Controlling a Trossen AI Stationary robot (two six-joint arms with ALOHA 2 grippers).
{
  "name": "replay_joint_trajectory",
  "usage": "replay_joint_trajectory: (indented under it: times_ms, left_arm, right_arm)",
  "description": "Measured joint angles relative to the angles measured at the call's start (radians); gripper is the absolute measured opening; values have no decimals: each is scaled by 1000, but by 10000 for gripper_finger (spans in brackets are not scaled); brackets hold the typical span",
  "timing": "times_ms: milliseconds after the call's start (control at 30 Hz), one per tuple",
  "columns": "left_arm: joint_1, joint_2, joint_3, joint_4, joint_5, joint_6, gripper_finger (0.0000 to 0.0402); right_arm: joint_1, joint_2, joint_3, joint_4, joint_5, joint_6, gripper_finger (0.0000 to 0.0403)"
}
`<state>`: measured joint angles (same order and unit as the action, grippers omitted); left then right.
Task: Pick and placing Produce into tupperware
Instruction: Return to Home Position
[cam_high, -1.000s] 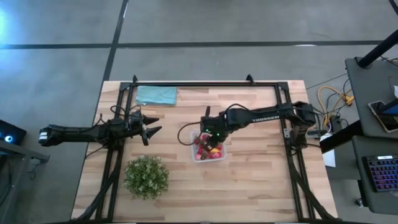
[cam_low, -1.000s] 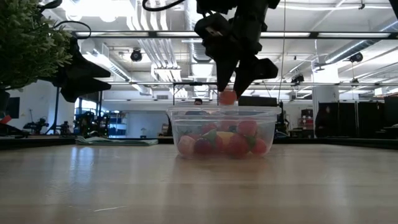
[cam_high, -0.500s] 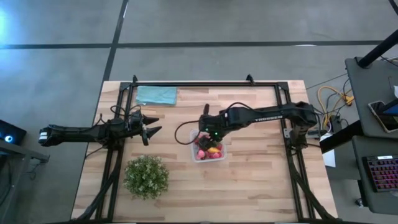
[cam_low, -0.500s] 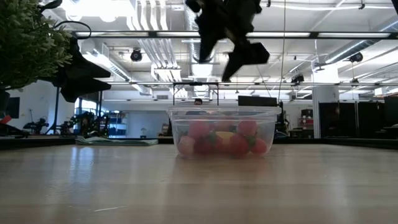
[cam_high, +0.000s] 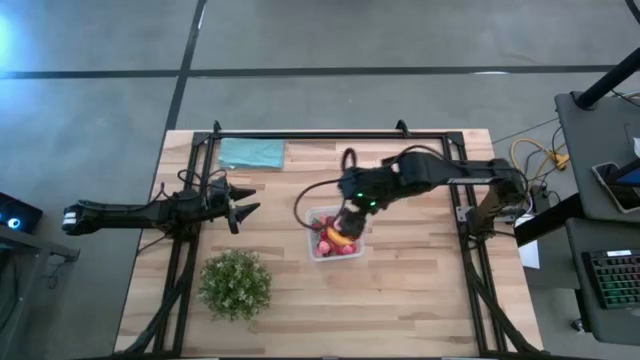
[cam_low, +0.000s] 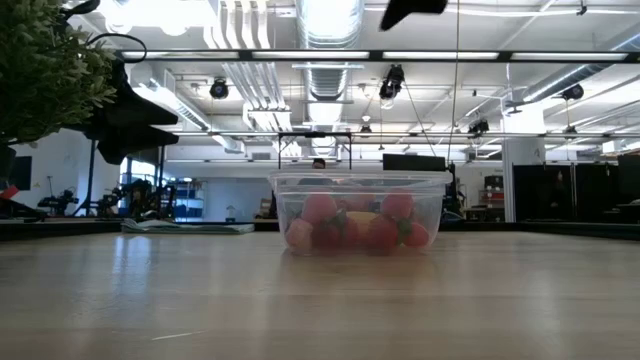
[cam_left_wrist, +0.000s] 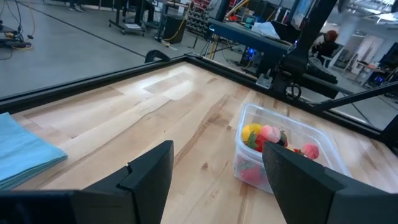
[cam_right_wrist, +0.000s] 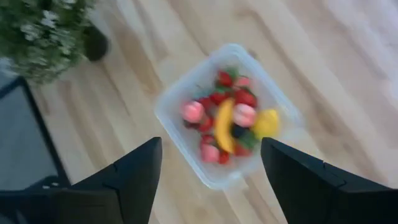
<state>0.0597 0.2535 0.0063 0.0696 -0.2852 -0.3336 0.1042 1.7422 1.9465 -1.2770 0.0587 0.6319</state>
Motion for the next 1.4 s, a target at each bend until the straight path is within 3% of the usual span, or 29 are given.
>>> replay_joint_trajectory:
  times_ms: [167,367,567,800,1033,1167,1267,1400]
  left_arm:
    - [0,0,0,0,0,0,233]
    - [0,0,0,0,0,0,233]
    - [0,1,0,0,0,0,233]
    - [0,1,0,0,0,0,233]
    - [0,1,0,0,0,0,233]
    - [0,1,0,0,0,0,233]
    - [0,1,0,0,0,0,233]
    - [0,1,0,0,0,0,233]
  right_arm:
    - [97,-89,-1,-101,94,-4,271]
    - [257,-288,-167,-87,103,39,268]
    - [435,-542,-437,107,166,109,264]
    - [557,-773,-719,378,178,125,274]
    - [596,-884,-962,579,175,60,276]
    - [596,-890,-1084,754,119,25,275]
    - [587,-888,-1140,865,106,-8,275]
    - [516,-892,-1165,860,106,-23,278]
